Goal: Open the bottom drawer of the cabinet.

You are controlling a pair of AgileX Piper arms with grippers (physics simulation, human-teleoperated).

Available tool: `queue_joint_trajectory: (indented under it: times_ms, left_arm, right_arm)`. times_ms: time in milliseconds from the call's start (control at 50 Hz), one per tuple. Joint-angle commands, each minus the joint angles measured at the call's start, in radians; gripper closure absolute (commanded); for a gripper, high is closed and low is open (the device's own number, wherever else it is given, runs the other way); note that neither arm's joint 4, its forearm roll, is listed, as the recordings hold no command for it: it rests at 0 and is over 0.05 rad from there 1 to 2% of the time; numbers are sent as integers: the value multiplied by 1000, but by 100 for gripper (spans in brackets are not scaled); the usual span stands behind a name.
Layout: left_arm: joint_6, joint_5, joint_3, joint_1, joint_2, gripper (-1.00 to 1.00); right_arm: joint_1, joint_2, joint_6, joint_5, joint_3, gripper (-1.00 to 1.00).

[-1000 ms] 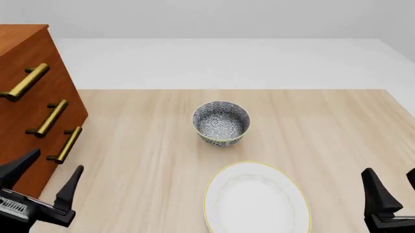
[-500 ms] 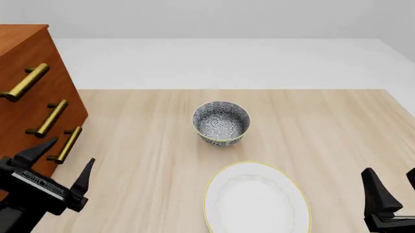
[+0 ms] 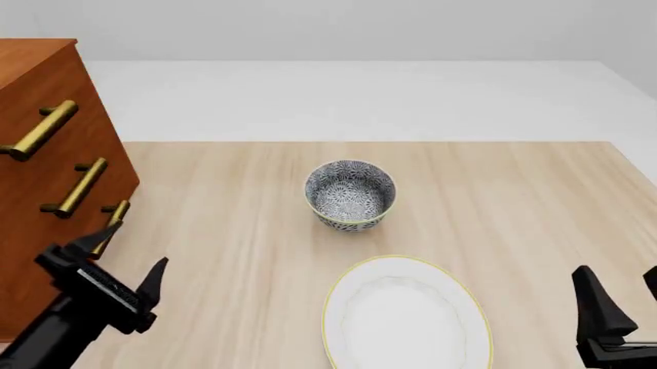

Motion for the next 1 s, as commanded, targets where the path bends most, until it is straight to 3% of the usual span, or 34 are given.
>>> queue_joint_trajectory:
  times_ms: [20,60,160,460,1000]
  left_arm:
    - [70,-172,12,25,169,-100]
    - [109,-272,17,35,261,-100]
    - [137,-343,17,35,337,-100]
    - [198,-350,8,66,377,-100]
    - [226,-350,-32,126,480,-100]
  right_arm:
    - [0,0,0,0,0,-100]
    - [0,0,0,0,0,-100]
    - [0,0,0,0,0,-100]
    - [0,-1,0,0,0,-100]
    - [0,0,0,0,0,-100]
